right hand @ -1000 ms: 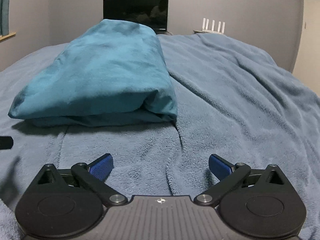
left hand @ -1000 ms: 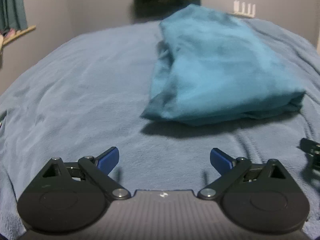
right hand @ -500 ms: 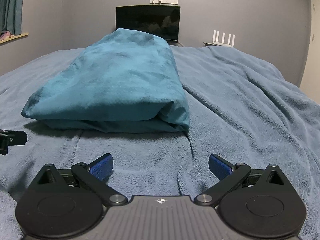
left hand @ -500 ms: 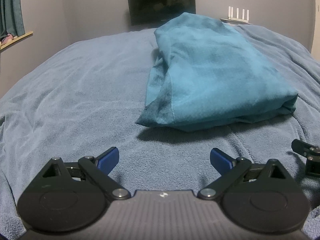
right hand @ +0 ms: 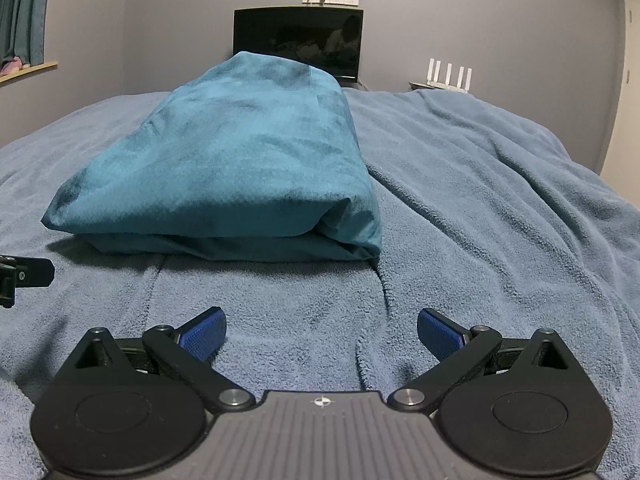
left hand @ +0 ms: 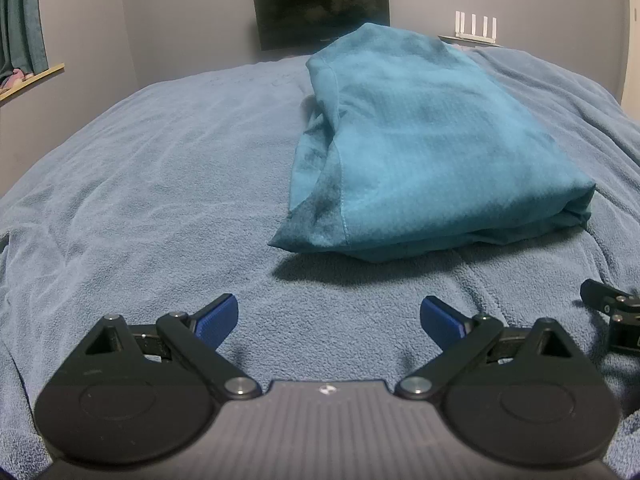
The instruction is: Fold large clothes
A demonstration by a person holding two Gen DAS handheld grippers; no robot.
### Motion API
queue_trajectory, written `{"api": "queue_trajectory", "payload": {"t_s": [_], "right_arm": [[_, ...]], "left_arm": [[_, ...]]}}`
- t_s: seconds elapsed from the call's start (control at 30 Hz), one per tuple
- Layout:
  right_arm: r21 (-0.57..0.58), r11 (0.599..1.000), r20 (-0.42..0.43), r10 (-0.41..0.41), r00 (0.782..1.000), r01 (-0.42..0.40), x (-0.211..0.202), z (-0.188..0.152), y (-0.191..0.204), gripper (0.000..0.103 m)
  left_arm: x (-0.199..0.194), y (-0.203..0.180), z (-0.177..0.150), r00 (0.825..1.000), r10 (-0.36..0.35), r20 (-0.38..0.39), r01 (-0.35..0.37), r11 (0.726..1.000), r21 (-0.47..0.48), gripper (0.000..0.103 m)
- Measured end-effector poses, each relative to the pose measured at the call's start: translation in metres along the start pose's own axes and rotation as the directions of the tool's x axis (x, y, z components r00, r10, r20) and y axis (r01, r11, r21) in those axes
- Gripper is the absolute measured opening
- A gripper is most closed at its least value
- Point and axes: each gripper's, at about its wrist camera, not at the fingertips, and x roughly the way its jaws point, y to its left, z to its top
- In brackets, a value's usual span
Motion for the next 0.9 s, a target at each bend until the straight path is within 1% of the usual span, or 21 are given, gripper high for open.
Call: {"api": "queue_trajectory", "payload": {"t_s": [0.9], "right_arm": [[-0.002,1.000,-0.011,0.002,1.000,-0.002,0.0021,-0.0010,0.0014,0.103]], "left_arm": [[0.0008,-0.0008,-0.0002,1.000,-0.002,-0.001,0.002,1.000,0.002,0.099]]}}
